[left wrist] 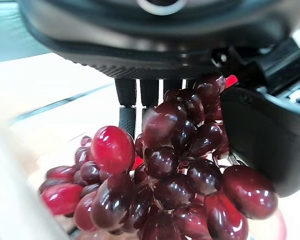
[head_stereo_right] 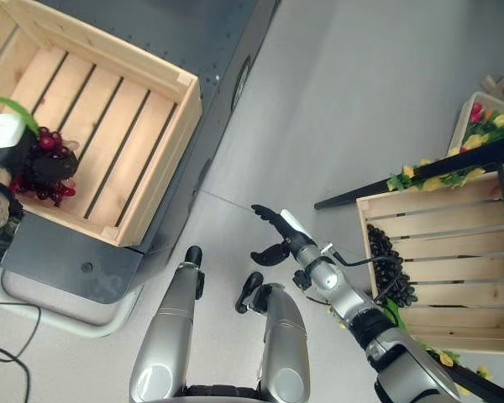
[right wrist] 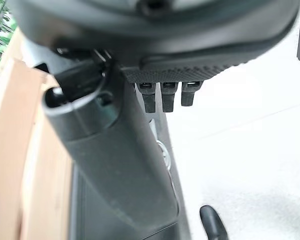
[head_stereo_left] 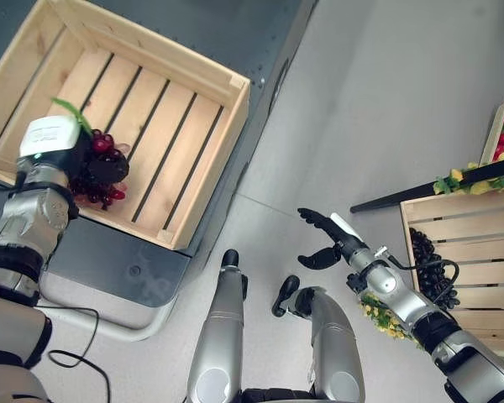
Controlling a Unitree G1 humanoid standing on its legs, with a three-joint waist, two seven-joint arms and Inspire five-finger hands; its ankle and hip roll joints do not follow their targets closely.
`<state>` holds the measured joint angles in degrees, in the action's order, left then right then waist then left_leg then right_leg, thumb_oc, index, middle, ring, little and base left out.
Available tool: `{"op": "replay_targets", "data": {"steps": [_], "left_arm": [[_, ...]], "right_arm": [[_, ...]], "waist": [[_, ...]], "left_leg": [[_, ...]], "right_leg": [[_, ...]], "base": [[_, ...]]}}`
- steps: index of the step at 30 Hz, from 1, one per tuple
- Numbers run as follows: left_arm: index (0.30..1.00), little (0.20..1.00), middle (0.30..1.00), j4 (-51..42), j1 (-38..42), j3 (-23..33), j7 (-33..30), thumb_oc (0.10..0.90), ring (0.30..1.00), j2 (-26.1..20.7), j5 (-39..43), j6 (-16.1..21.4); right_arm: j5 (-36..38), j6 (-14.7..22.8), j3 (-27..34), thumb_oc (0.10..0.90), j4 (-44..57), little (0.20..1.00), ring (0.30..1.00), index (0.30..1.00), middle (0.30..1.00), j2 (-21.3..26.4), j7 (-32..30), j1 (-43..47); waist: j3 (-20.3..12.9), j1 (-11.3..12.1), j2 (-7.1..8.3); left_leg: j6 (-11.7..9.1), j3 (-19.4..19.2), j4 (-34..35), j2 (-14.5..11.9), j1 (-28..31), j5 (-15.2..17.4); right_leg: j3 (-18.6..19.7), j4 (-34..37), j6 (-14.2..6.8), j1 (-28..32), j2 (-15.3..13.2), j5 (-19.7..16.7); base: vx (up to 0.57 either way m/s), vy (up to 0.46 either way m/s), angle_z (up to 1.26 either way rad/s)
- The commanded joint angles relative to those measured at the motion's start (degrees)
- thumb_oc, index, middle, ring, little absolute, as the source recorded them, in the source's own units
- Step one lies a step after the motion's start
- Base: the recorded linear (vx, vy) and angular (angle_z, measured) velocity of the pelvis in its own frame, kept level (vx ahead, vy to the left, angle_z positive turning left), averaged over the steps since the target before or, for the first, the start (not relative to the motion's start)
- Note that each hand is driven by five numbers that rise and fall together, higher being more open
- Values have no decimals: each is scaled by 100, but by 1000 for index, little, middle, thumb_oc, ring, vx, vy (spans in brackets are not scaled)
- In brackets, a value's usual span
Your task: Pick up the fruits from the basket on one side to the basket on the other side
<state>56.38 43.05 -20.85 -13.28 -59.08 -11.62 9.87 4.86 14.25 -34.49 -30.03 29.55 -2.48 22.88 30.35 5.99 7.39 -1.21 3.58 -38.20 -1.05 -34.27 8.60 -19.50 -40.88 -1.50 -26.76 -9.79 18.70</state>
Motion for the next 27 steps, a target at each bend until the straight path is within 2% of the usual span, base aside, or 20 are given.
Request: {"op": "replay_targets", "data": {"steps": [1,6,7,9,10,17,20,24,27], "left_arm": [[300,300,300,-68,127,937,23,400,300,-223,1358,513],[300,300,300,-592,-481,1695,253,400,300,93,2839,830],[300,300,300,-625,-522,1732,255,400,300,110,2863,834],[300,300,300,-872,-793,1946,374,400,300,258,3472,1100],[300,300,300,-873,-803,1953,379,400,300,257,3477,1103],[300,300,300,-1530,-1563,2354,635,400,300,666,3886,1558],[300,300,300,-1825,-1718,2417,798,400,300,713,4074,1554],[300,300,300,-2308,-1888,2410,840,400,300,857,3966,1633],[300,300,300,-2696,-1864,2275,909,400,300,890,3980,1534]], "right_arm": [[-98,216,422,800,485,900,900,900,900,34,-241,52],[-105,182,484,800,726,900,900,900,900,31,-221,-95],[-106,172,482,800,742,900,900,900,900,34,-213,-103],[-131,143,473,800,867,900,900,900,900,17,-229,-162],[-131,142,469,800,869,900,900,900,900,19,-229,-164],[-203,85,537,800,1212,900,900,900,900,31,-61,-465],[-271,95,587,800,1425,900,900,900,900,76,35,-666],[-113,106,690,800,1720,900,900,900,900,115,192,-716],[179,60,700,800,1859,900,900,900,900,43,277,-633]], "waist": [[-56,218,-152],[-61,231,-243],[-63,229,-251],[-199,242,-311],[-196,239,-314],[-776,183,-572],[-1112,129,-708],[-1416,98,-802],[-1648,78,-866]], "left_leg": [[415,-361,1150,372,1226,290],[437,-409,1440,407,1947,310],[438,-410,1466,407,1993,307],[440,-383,1625,437,2215,301],[440,-382,1633,436,2226,299],[385,-293,2223,511,2911,187],[331,-279,2583,528,3187,55],[275,-245,2890,528,3424,-68],[237,-228,3137,519,3572,-175]], "right_leg": [[36,245,-102,583,73,-485],[123,619,-197,1249,60,-597],[126,647,-201,1290,62,-604],[158,845,-235,1500,62,-649],[157,853,-235,1510,64,-652],[348,1680,-300,2167,201,-808],[431,2228,-315,2465,323,-906],[471,2681,-269,2743,416,-952],[464,2956,-237,2921,465,-1006]], "base": [[12,-36,-8],[26,-26,-14],[52,-33,-10],[50,-32,-14],[42,-23,-7],[81,-12,-14],[74,-14,-9],[59,-39,-13],[48,-43,-10]]}}
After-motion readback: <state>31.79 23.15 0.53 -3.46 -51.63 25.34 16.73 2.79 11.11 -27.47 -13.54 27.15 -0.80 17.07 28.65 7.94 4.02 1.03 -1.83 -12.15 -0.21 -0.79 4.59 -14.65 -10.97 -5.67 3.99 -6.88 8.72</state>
